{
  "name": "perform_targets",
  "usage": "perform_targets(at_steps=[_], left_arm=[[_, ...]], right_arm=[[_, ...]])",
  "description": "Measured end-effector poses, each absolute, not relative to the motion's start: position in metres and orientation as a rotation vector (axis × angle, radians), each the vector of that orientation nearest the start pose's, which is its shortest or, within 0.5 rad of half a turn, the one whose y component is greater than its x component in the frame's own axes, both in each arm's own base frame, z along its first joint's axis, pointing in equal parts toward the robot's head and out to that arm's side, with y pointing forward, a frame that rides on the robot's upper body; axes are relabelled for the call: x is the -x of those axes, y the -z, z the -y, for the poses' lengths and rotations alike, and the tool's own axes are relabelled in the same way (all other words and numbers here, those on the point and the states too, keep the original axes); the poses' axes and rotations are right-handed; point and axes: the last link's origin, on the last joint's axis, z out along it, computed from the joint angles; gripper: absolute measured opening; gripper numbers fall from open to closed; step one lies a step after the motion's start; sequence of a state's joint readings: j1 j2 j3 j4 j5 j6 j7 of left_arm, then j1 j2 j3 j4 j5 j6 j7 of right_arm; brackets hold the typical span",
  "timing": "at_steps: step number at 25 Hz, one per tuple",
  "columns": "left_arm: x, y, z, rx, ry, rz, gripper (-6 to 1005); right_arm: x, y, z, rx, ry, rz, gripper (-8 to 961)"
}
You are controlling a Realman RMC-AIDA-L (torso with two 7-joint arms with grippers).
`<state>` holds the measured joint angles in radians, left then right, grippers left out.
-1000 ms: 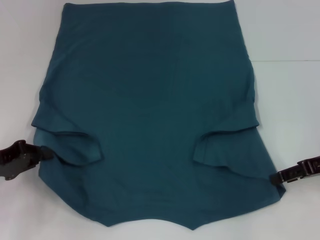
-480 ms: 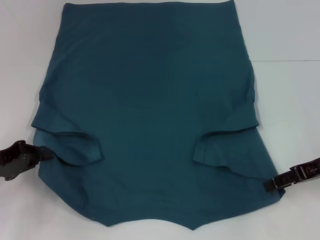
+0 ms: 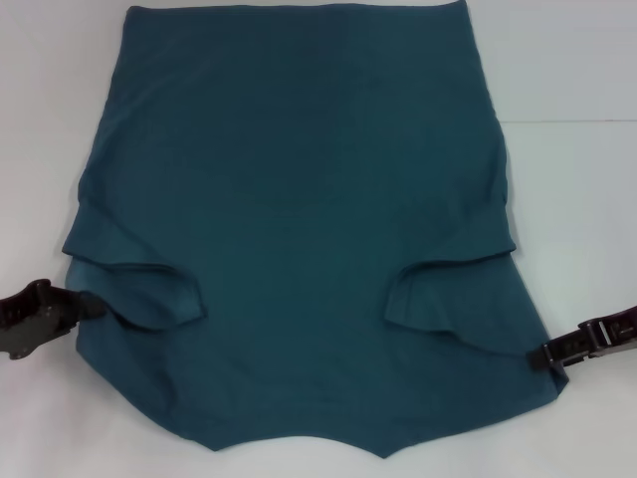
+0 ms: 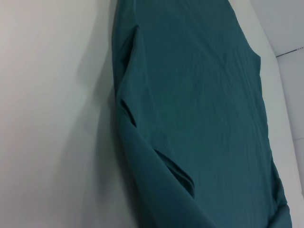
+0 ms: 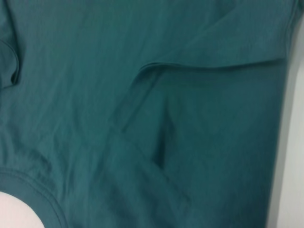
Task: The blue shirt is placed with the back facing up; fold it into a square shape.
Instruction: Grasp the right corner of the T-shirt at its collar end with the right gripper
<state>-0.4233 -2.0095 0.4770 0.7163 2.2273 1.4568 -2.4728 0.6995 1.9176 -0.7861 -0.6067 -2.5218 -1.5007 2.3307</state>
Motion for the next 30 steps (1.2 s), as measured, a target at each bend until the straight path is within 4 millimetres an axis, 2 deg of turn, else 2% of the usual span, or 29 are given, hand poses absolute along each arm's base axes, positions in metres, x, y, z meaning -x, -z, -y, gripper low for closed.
perform_targets(at_steps=[7,17,24,30], left_arm=[[0.351,-0.054,-0.310,-2.184,-0.836,-2.522,15],[0.351,-0.055,-0.311,-2.183,-0.839,-2.528,14],[0.352,-0.055,-0.311,-2.183,-0.840,-2.532,15],[0.352,-0.055,-0.311,-2.183,-0.840,-2.535,16]], right_arm=[[-0.296,-0.026,-0.357,2.453,0.140,-1.682,677],[-0.278,-0.011,-0.357,2.531,0.144,-1.671,660],[-0.269,-0.010,-0.361,2.551,0.085,-1.662,619],[-0.270,-0.009,-0.360,2.542,0.095,-1.673,585]])
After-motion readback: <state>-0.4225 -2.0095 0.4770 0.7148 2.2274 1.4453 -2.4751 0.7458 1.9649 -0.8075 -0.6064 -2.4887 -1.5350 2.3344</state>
